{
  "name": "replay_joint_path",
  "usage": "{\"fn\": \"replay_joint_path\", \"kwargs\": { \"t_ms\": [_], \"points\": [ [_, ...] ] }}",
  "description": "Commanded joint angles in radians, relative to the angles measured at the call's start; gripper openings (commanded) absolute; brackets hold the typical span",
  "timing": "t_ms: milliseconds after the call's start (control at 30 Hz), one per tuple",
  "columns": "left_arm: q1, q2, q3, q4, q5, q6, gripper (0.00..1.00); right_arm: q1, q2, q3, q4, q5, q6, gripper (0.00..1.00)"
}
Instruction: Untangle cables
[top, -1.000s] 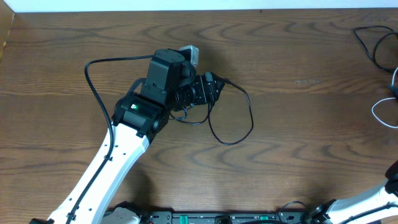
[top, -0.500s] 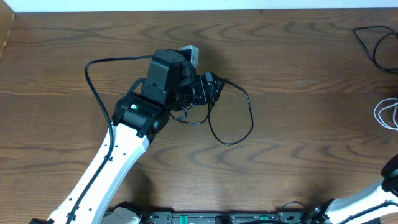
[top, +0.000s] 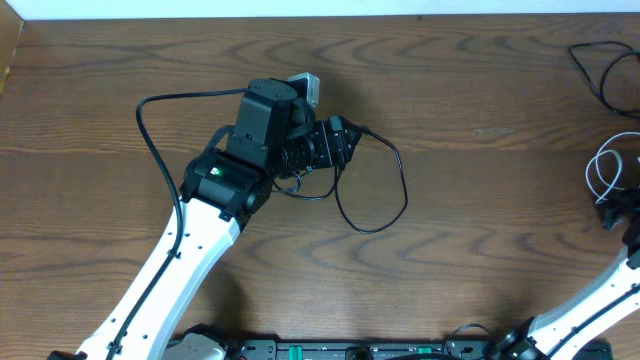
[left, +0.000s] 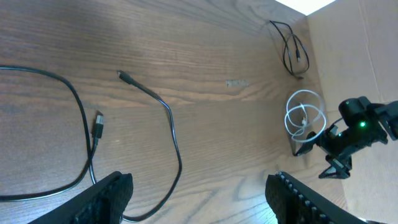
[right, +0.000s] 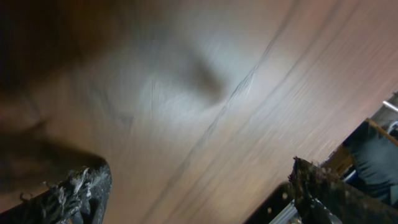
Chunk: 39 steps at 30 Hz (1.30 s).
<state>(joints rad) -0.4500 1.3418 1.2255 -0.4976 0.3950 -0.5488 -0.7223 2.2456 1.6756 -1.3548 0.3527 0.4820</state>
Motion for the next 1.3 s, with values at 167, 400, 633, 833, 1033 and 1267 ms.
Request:
{"fn": "replay_joint_path", "kwargs": {
  "t_ms": [167,400,633,833,1033,1267],
  "points": [
    [-0.001,0.005,0.016,-0.003,0.012,0.014,0.74,0.009,0.013,0.169,-0.061,0.183,0.067,0.91],
    [-0.001,0.005,0.016,-0.003,0.012,0.014,0.74,0.010,0.010,0.483,-0.193,-0.026,0.020,0.92],
    [0.004,0.005,0.016,-0.003,0.012,0.167,0.74,0.039,0.001,0.781,-0.299,-0.727,-0.362,0.77],
    [0.068,0.005,0.016,-0.024,-0.045,0.223,0.74,0.166,-0.018,0.801,-0.314,-0.980,-0.577,0.77],
    [0.179,0.005,0.016,-0.084,-0.119,0.223,0.74,0.367,-0.018,0.734,-0.263,-0.980,-0.664,0.80],
    [0.307,0.005,0.016,-0.164,-0.132,0.223,0.74,0.638,-0.018,0.542,-0.103,-1.002,-0.633,0.80]
  ]
}}
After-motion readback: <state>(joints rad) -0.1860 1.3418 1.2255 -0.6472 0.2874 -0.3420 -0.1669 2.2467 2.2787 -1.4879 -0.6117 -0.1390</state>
